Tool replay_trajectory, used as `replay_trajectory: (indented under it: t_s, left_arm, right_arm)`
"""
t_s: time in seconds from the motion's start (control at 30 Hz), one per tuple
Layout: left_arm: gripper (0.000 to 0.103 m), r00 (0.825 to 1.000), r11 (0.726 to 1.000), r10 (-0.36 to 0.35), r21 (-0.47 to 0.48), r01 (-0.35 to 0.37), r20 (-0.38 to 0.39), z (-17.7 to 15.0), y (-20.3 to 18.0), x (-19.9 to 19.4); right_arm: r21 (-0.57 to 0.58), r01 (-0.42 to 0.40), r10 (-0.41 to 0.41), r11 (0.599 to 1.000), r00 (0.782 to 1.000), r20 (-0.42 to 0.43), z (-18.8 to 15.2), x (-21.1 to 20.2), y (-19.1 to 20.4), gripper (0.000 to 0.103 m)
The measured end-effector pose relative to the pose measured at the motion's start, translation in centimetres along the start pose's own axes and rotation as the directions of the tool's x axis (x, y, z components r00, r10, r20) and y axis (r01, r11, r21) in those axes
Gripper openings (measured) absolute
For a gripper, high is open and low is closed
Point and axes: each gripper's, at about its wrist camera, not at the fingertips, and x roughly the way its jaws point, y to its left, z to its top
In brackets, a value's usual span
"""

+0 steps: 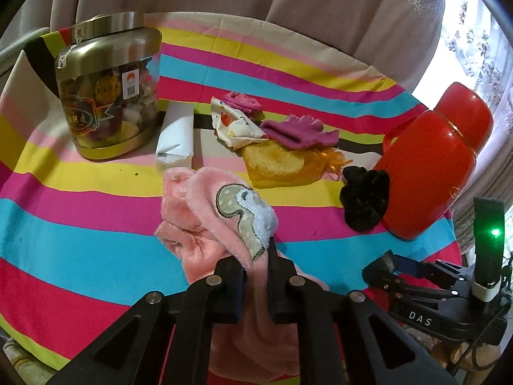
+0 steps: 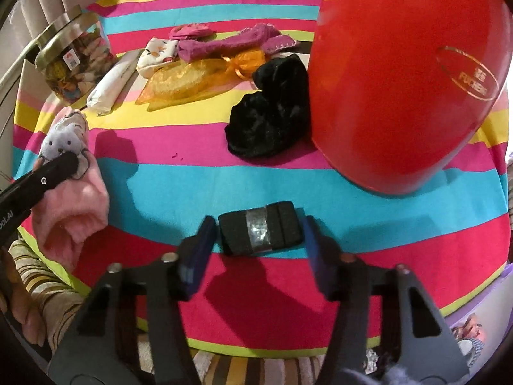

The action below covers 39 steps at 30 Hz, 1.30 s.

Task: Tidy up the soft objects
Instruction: 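Grasp the pink bunny towel with the left gripper while the right grasps the black hair tie, then carry the pink towel and black hair tie into the white box and open both grippers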

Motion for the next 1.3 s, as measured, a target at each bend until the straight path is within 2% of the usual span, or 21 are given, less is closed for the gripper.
replay_trajectory:
  t_s: [0.2,0.33,0.5,0.73,1.0,1.3]
  left_arm:
    - [0.011,0.999,1.000,-0.017,0.005,0.017,0.032,-0.2,-0.1,-0.8]
    - [0.011,0.998,1.000,-0.022,0.023,0.021,0.060,-0.2,-0.5,-1.5]
    - [0.011,0.995,0.999,-0.018,0.030,0.015,0.100,-0.2,-1.1,-2.9]
    - [0.011,0.990,0.997,-0.064,0.041,0.059,0.128,-0.9,-2.9,-5.7]
    - [0.011,0.981,0.982,-0.172,0.090,0.164,0.090,-2.3,-7.8,-7.4]
    - [0.011,0.955,0.938,-0.295,0.198,0.284,0.026,-4.2,-15.5,-8.0]
  right_arm:
    - [0.014,-0.011,0.010,1.000,1.000,0.026,-0.4,-0.6,-0.2,0.052]
    - [0.022,0.011,-0.013,1.000,0.998,0.068,-0.6,-1.7,-0.4,0.052]
    - [0.020,0.050,-0.053,0.999,0.990,0.131,-1.5,-4.1,-0.8,0.052]
    - [0.066,0.061,-0.074,0.996,0.975,0.208,-2.8,-7.4,-2.6,0.052]
    - [0.157,0.049,-0.086,0.986,0.968,0.235,-6.1,-11.1,-6.8,0.052]
    - [0.281,0.081,-0.147,0.956,0.964,0.221,-11.0,-14.8,-13.8,0.052]
